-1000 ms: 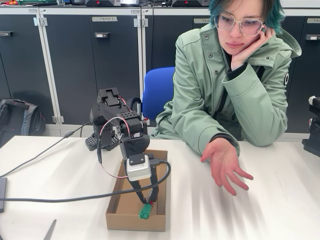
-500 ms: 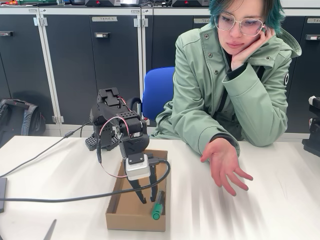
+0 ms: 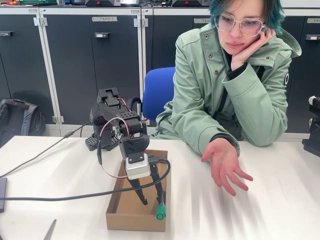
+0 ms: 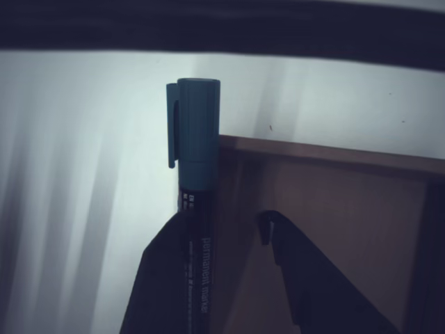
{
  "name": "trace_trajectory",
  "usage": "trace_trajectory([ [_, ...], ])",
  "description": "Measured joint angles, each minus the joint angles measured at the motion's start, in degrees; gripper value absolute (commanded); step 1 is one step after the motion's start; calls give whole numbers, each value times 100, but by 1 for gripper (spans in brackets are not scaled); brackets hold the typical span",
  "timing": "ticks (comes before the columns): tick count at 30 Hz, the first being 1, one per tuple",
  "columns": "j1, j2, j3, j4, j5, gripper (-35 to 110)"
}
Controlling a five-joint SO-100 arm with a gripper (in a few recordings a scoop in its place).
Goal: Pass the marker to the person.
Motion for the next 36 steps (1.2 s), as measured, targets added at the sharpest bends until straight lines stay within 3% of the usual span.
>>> trace_trajectory([
  [19,26,-519,-202,-272,9,17],
  [25,26,-519,-202,-272,9,-5],
  [36,26,-519,-202,-237,9,-5],
])
